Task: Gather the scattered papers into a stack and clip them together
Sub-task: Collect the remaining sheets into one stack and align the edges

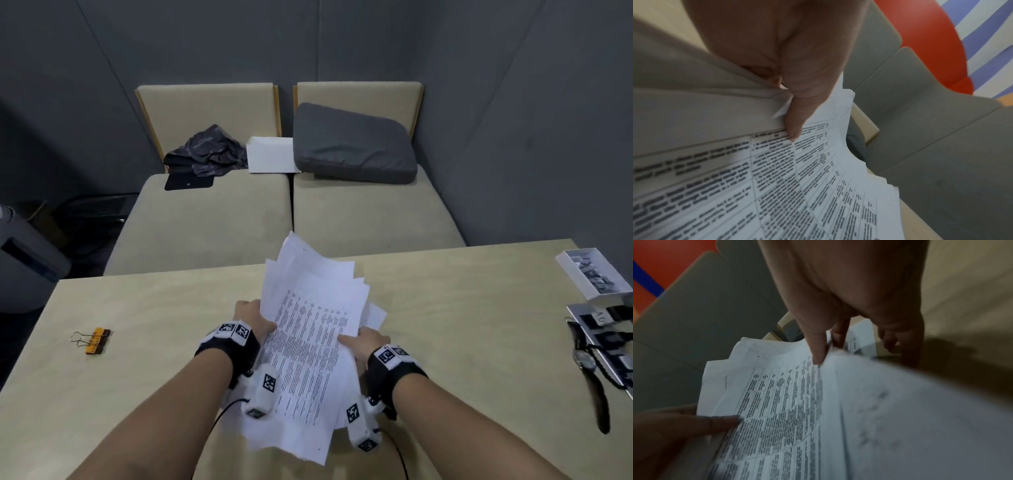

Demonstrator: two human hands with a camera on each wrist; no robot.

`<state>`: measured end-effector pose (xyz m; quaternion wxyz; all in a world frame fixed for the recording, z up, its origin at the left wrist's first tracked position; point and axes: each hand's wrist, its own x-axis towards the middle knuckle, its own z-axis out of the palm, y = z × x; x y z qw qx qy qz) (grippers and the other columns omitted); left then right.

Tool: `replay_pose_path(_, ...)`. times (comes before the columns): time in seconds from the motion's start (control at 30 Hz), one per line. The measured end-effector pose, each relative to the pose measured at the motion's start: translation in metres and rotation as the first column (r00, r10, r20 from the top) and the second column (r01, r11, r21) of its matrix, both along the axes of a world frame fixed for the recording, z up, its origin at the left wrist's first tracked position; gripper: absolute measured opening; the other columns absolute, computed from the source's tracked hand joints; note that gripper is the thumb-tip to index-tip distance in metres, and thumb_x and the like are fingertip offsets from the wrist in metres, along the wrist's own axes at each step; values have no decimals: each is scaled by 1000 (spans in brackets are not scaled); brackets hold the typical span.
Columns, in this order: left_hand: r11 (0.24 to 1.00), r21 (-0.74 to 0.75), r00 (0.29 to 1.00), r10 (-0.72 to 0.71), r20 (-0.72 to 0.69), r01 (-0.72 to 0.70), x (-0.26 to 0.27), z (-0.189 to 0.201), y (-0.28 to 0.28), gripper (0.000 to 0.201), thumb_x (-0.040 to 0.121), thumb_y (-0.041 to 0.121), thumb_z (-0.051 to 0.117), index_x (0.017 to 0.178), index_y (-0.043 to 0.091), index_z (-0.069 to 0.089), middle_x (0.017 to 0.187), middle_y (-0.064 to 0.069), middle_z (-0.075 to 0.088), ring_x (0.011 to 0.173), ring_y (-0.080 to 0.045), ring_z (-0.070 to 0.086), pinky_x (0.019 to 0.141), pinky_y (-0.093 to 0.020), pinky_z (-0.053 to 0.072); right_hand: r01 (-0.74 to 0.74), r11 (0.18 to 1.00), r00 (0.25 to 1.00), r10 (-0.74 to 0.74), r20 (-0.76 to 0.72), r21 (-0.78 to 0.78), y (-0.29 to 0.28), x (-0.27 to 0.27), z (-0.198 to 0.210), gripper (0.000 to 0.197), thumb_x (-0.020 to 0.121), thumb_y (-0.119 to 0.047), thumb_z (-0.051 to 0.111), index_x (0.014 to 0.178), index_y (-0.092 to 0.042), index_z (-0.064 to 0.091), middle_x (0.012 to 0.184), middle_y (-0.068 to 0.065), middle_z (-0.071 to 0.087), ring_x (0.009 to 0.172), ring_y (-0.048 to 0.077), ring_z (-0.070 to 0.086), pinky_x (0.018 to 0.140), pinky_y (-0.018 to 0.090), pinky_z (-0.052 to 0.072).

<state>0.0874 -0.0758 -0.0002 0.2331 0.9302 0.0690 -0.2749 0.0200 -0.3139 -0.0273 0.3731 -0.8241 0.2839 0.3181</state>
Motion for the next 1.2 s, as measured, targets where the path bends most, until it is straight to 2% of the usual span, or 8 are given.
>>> replay_pose_path(0.13, 999, 22, 997, 25, -78, -23, -8, -30, 4, 57, 62, 35, 68, 113, 12, 59, 121, -12, 55, 98, -31, 56, 91, -30, 48, 25, 998, 999, -27, -38, -56, 0, 1, -9, 36, 81, -43, 63, 63, -18, 44, 79, 5, 55, 109, 29, 52, 77, 34, 39)
replay_pose_path(0.2, 998, 50, 996, 37, -83, -33, -12, -29, 3, 68, 69, 39, 69, 128, 11, 50, 132, -15, 45, 110, -35, 54, 96, -36, 47, 159, 987, 986, -161, -34, -35, 0, 0, -13, 29, 76, -35, 70, 87, -15, 53, 110, 13, 57, 108, 30, 52, 84, 33, 47)
replay_pose_path(0.3, 993, -48, 986, 105, -133, -112, -17, -27, -2, 66, 79, 29, 71, 131, 3, 39, 128, -17, 52, 106, -33, 56, 89, -39, 50, 354, 935, 933, -354, -62, -12, 0, -5, -10, 77, 74, -31, 75, 133, -9, 30, 135, 19, 42, 114, 35, 53, 81, 34, 44)
replay_pose_path(0.43, 920, -219, 941, 291, -174, -325, -31, -30, -6, 79, 77, 22, 75, 139, 4, 29, 132, -19, 49, 110, -34, 54, 81, -34, 45, 451, 892, 889, -451, -86, -20, -8, -9, -16, 84, 75, -30, 75, 135, 1, 25, 132, 18, 50, 94, 29, 55, 78, 33, 47)
replay_pose_path(0.7, 883, -424, 979, 178, -97, -203, -57, -2, -9, 23, 85, 13, 66, 107, 8, 66, 99, -9, 66, 91, -25, 63, 78, -29, 48, 398, 882, 915, -403, -34, 251, -18, -26, -36, 66, 72, -29, 80, 127, -4, 54, 128, 12, 60, 114, 31, 59, 101, 43, 46)
replay_pose_path(0.87, 738, -640, 952, 305, 32, -215, -56, 46, -3, 20, 88, 7, 63, 108, 2, 64, 98, -11, 69, 82, -20, 64, 72, -24, 49, 208, 780, 819, -469, 331, 590, -11, -16, 43, 41, 84, 2, 64, 122, -11, 57, 118, 7, 66, 104, 24, 64, 98, 39, 47)
replay_pose_path(1.0, 696, -694, 888, 420, 188, -182, -55, 86, 8, 12, 89, 16, 64, 84, 5, 62, 68, -5, 61, 65, -18, 56, 62, -22, 46, 14, 828, 758, -374, 534, 561, -5, -8, 116, 39, 81, 5, 65, 118, -6, 60, 110, 8, 69, 100, 23, 66, 89, 33, 52)
replay_pose_path(1.2, 606, -786, 878, 437, 197, -125, -80, 115, 28, 39, 81, 17, 74, 115, 9, 57, 104, -3, 67, 96, -15, 63, 88, -34, 50, -129, 788, 796, -279, 537, 601, 11, -36, 136, 65, 69, -7, 82, 127, -9, 55, 112, 5, 72, 105, 18, 68, 97, 37, 52)
